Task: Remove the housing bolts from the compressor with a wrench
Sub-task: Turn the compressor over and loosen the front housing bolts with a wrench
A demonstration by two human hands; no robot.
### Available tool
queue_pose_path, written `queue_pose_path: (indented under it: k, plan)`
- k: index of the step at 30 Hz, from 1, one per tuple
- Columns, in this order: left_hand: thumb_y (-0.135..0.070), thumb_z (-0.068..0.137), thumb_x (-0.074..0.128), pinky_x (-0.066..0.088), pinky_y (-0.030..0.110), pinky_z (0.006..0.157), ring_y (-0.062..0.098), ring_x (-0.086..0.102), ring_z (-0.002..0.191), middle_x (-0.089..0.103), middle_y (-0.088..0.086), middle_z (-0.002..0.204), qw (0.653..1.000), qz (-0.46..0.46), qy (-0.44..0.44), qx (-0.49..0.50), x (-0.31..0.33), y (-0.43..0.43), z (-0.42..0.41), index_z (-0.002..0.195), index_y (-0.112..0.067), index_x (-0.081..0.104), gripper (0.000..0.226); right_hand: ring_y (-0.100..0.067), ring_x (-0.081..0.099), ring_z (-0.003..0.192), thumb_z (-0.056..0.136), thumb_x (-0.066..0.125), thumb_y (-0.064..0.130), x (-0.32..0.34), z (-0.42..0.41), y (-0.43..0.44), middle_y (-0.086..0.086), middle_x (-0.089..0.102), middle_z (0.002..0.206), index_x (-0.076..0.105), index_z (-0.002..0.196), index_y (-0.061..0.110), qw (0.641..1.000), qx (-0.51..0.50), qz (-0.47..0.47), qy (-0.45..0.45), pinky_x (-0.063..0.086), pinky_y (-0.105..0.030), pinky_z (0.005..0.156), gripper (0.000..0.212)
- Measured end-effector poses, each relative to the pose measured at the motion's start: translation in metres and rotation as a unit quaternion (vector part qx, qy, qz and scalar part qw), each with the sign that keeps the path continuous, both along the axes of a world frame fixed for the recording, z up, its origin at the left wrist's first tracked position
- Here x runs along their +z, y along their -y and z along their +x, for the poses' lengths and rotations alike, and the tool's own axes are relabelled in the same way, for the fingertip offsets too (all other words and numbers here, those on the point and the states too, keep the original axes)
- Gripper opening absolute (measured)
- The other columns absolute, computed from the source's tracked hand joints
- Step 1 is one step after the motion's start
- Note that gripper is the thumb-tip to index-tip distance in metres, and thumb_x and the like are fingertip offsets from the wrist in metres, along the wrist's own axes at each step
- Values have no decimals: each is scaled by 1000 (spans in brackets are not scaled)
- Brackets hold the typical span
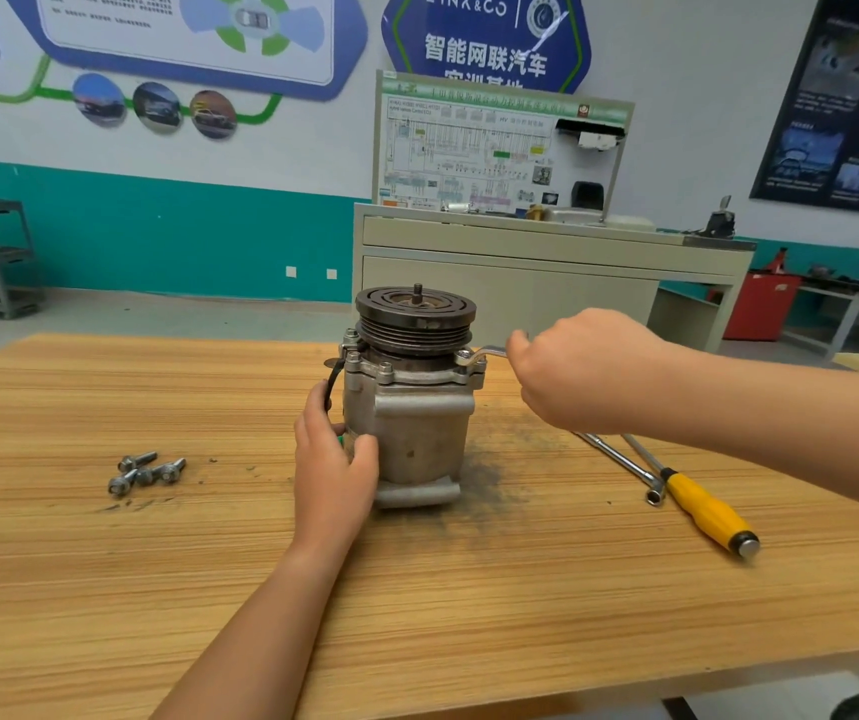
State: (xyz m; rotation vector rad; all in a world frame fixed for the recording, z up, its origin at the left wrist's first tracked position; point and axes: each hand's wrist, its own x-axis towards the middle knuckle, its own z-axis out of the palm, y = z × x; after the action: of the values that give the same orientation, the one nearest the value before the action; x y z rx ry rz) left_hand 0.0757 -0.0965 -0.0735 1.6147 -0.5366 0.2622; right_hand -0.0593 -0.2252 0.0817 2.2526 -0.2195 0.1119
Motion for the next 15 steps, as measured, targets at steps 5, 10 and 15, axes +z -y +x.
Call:
queue_pose_path:
  k: [5,10,15]
  plan:
    - [-6,89,48,34,20,79,5,42,102,32,-11,125,1000,-6,-11,0,1,0,0,145,-24,24,64,-17,29,37,95,33,9,-14,-2,10,-3,29,48,29,135,-3,999,16,-47,21,21,-23,35,42]
    - [-2,88,48,38,25,82,4,46,100,34,-9,127,999,-34,-32,-15,3,0,0,143,-25,27,63,-14,33,39,97,28,18,-17,4,33,1,33,49,24,137,3,998,38,-22,48,23,-23,36,43]
    - [-3,88,49,43,30,86,-6,46,97,33,-11,128,998,-36,-39,-17,4,0,0,143,-28,27,64,-15,38,52,92,42,3,-7,26,37,1,40,66,43,114,7,999,2,12,48,28,-26,44,22]
